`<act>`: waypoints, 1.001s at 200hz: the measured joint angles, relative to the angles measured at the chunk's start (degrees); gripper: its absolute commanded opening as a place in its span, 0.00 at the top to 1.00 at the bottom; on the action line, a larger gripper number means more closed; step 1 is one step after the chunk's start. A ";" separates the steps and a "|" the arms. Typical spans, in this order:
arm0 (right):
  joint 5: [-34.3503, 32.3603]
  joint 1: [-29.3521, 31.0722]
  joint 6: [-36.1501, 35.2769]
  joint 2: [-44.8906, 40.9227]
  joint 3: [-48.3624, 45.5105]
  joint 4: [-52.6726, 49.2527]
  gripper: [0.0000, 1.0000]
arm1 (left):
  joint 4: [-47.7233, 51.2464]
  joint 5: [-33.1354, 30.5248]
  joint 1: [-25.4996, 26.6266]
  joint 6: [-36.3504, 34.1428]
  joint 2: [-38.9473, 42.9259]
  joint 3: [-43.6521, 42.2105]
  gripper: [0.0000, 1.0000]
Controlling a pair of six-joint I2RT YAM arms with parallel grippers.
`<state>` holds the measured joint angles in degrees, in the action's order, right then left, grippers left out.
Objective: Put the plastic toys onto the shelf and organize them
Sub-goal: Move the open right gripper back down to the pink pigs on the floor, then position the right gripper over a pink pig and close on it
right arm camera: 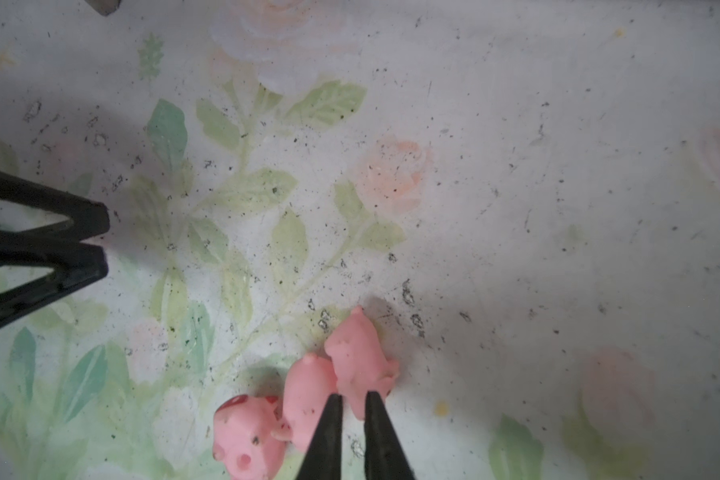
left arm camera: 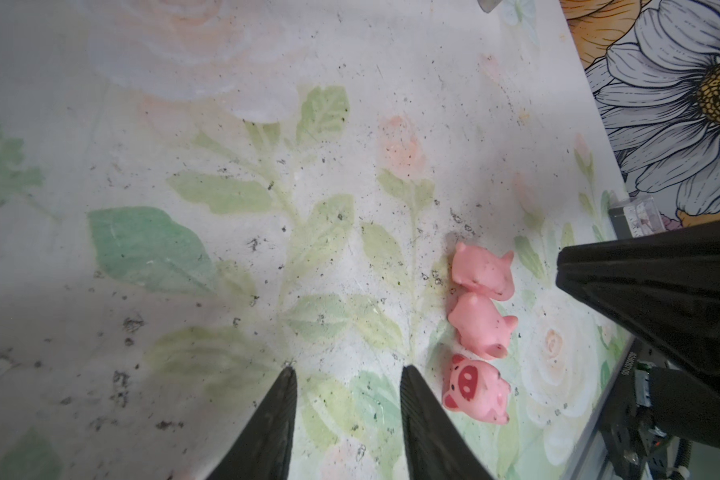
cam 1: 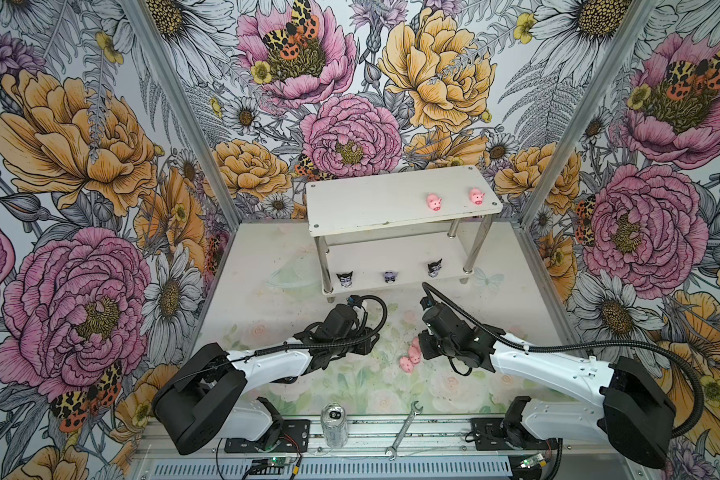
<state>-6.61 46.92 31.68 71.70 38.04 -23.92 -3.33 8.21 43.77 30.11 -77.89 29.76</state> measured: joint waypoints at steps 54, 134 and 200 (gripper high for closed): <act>0.07 0.50 0.94 7.52 -0.13 5.14 0.91 | 0.00 0.00 0.00 0.00 -1.51 0.22 0.57; -0.61 8.41 4.46 19.28 3.93 13.07 0.92 | -0.02 0.00 -0.07 0.00 -1.51 0.22 0.57; -2.84 10.51 5.99 17.90 4.61 11.91 0.89 | -0.04 0.04 -0.92 -0.02 -1.51 0.22 0.57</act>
<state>-9.45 57.43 37.67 89.60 42.65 -12.01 -3.38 8.25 42.85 30.09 -79.40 29.98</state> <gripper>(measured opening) 0.094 0.429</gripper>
